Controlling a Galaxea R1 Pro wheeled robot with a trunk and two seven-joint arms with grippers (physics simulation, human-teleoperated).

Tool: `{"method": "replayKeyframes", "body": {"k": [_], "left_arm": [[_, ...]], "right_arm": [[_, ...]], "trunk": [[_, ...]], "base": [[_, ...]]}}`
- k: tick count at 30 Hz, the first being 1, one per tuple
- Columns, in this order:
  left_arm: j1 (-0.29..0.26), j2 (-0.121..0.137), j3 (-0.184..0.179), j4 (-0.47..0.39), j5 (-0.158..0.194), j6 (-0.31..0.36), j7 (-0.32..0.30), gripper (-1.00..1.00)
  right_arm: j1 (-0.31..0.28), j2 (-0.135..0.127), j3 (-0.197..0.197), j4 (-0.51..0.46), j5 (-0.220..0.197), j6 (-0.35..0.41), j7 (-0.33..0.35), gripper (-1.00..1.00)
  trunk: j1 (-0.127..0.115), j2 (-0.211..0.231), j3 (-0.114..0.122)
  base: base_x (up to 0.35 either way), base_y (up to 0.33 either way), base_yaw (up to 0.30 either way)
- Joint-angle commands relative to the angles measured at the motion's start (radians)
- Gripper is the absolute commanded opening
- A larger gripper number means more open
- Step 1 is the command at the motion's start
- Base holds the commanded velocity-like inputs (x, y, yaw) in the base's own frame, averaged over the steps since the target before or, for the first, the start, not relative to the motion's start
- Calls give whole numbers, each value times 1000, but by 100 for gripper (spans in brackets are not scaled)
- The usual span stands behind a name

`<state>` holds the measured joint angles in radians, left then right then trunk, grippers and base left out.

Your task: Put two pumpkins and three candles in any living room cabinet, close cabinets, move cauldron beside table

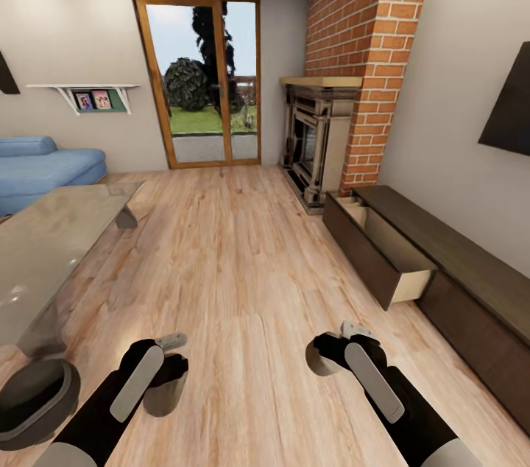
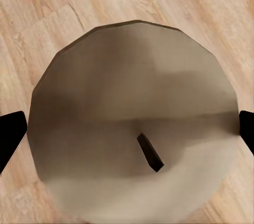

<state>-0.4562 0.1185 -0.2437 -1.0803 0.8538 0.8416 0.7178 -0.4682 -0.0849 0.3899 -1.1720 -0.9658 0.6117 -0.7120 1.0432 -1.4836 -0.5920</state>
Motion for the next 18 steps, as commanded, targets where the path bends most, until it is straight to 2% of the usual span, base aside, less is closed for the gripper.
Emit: {"method": "replayKeyframes", "body": {"k": [1, 18], "left_arm": [[-1, 1, -3, -1, 8, 1, 11, -100], [-1, 0, -3, -1, 8, 1, 11, -100]], "right_arm": [[-1, -1, 3, -1, -7, 0, -9, -100], [-1, -1, 3, -1, -7, 0, -9, -100]], "trunk": [[1, -1, -1], [1, -1, -1]], "base": [[330, 0, 1], [330, 0, 0]]}}
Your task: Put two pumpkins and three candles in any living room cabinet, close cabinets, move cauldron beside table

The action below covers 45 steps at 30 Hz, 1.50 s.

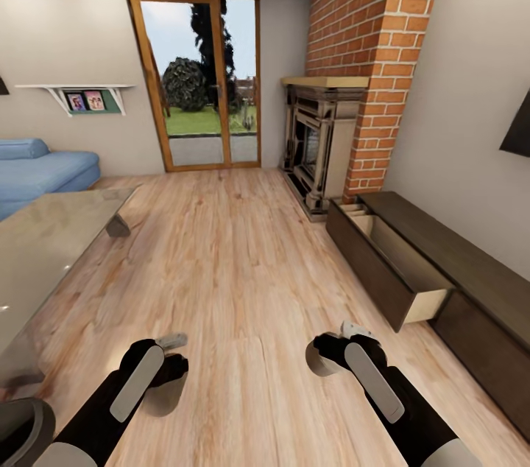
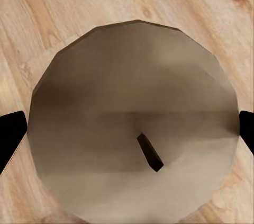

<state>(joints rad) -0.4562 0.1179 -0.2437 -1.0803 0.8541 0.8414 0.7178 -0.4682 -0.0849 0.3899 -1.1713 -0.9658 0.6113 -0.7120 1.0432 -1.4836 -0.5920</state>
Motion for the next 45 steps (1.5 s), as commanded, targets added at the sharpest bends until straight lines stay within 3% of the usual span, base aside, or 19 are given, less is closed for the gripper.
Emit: {"method": "replayKeyframes", "body": {"k": [1, 45], "left_arm": [[-1, 1, -3, -1, 8, 1, 11, -100], [-1, 0, -3, -1, 8, 1, 11, -100]], "right_arm": [[-1, -1, 3, -1, -7, 1, -9, -100], [-1, -1, 3, -4, -7, 0, -9, -100]], "trunk": [[1, -1, -1], [1, -1, 1]], "base": [[330, 0, 0], [308, 119, 15]]}}
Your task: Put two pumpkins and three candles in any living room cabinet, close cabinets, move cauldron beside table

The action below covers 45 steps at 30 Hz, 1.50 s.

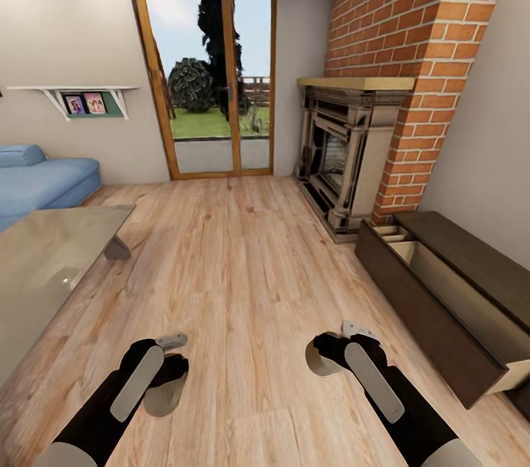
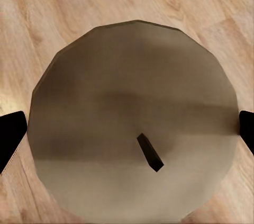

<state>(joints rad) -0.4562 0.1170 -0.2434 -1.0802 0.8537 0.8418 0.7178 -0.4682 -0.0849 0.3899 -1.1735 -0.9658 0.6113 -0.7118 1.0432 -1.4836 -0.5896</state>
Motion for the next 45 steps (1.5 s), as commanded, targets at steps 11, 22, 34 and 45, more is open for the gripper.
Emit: {"method": "replayKeyframes", "body": {"k": [11, 22, 34, 45], "left_arm": [[-1, 2, -3, -1, 8, 0, 11, -100], [-1, 2, -3, -1, 8, 0, 11, -100], [-1, 1, -3, -1, 8, 0, 11, -100], [-1, 1, -3, -1, 8, 0, 11, -100]], "right_arm": [[-1, -2, 4, -12, -7, 0, -8, -100], [-1, -1, 6, -14, -7, 1, -9, -100], [-1, -2, 6, -14, -7, 1, -8, -100], [-1, -1, 6, -14, -7, 1, -9, -100]], "trunk": [[1, -1, -1], [1, -1, -1], [1, -1, -1], [1, -1, -1]], "base": [[308, 89, 0], [308, 88, 114], [308, 88, 4], [308, 88, 0]]}}
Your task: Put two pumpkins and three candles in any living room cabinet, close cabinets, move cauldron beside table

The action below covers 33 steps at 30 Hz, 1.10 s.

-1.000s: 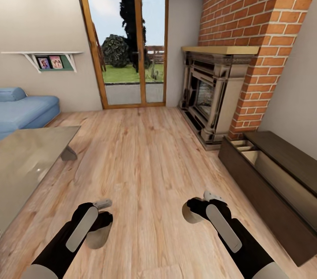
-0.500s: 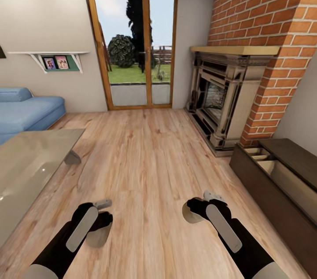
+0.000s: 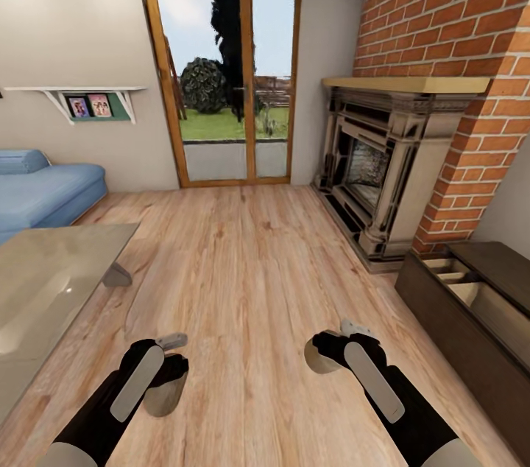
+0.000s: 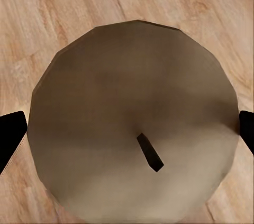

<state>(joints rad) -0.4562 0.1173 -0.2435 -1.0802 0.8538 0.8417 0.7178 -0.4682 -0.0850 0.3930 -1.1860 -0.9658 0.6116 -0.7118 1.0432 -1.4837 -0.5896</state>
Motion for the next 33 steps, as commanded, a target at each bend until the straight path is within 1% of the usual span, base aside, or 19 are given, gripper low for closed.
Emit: {"method": "replayKeyframes", "body": {"k": [1, 33], "left_arm": [[-1, 1, -3, -1, 8, 0, 11, -100], [-1, 1, -3, -1, 8, 0, 11, -100]], "right_arm": [[-1, -1, 3, -1, -7, 0, -9, -100], [-1, -1, -1, -3, -7, 0, -8, -100]], "trunk": [[1, -1, -1], [1, -1, -1]], "base": [[308, 88, 0], [308, 88, -1]]}}
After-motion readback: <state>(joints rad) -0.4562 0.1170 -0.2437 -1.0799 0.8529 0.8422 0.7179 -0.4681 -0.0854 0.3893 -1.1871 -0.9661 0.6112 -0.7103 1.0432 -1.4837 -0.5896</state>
